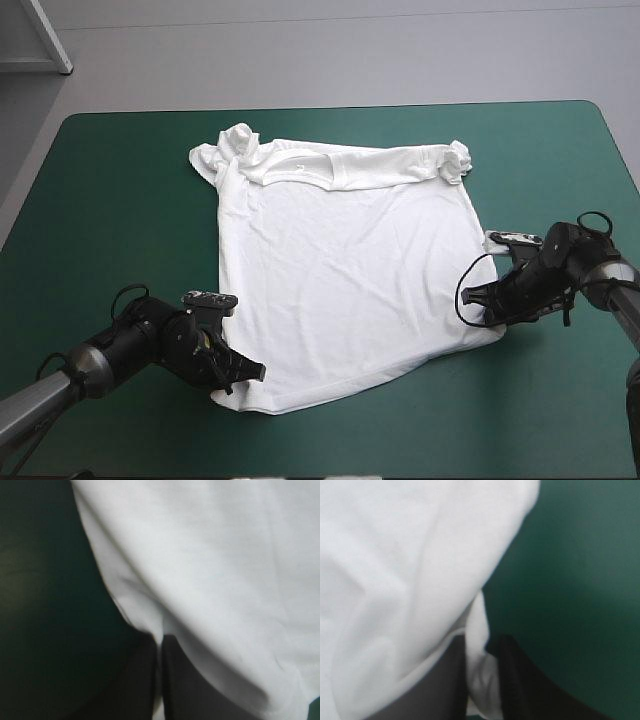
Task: Fold the cloth
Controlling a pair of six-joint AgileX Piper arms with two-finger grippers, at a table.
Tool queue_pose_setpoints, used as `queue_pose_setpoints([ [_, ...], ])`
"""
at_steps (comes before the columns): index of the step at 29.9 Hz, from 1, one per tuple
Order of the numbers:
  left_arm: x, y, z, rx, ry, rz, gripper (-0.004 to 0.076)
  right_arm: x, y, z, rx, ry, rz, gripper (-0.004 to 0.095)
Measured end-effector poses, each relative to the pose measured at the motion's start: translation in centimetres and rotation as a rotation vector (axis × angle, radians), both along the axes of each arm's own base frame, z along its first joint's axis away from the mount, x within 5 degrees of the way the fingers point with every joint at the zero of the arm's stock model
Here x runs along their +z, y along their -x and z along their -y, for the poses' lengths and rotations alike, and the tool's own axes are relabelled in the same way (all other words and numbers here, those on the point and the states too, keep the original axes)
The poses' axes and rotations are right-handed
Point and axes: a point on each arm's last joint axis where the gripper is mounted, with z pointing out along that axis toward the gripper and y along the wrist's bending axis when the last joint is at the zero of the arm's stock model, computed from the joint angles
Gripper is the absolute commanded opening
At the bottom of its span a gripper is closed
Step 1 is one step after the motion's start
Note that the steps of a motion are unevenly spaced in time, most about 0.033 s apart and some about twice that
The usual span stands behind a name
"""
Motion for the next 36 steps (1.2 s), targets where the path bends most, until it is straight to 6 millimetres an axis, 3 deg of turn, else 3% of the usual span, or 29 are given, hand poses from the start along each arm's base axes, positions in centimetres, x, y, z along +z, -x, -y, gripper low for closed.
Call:
queue_pose_setpoints([
  [7,0.1,0.0,0.1,0.006,0.012,-0.001,-0.0008,0.7,0.3,-0.3,0.008,-0.026,0.005,-0.0019],
  [10,0.8,-0.5,0.4,-0.003,0.009,0.008,-0.0008,3.4,0.4,-0.5,0.019,-0.030,0.084,-0.0019],
  [12,2.1,-1.3,0.7,-0.015,0.013,0.045,-0.0008,6.3,0.6,-0.5,0.023,-0.033,0.174,-0.0019],
  [16,7.0,-3.3,1.3,-0.051,0.011,0.190,-0.0008,12.1,1.7,-0.6,0.035,-0.045,0.331,-0.0019],
  [20,13.8,-4.9,1.4,-0.065,0.007,0.367,-0.0008,18.0,3.7,-0.7,0.045,-0.055,0.496,-0.0019],
  [24,20.5,-5.3,0.8,-0.063,-0.003,0.542,-0.0008,23.4,5.6,-0.8,0.056,-0.066,0.675,-0.0019],
  [25,22.8,-5.1,0.5,-0.065,0.005,0.606,-0.0008,25.0,6.1,-0.8,0.061,-0.065,0.727,-0.0019],
  [31,32.3,-2.5,-2.1,-0.096,-0.016,0.902,-0.0008,33.6,9.6,-0.9,0.095,-0.065,1.046,-0.0019],
  [36,38.0,0.6,-4.1,-0.088,0.030,1.133,-0.0008,39.5,13.1,-1.4,0.157,-0.087,1.316,-0.0019],
])
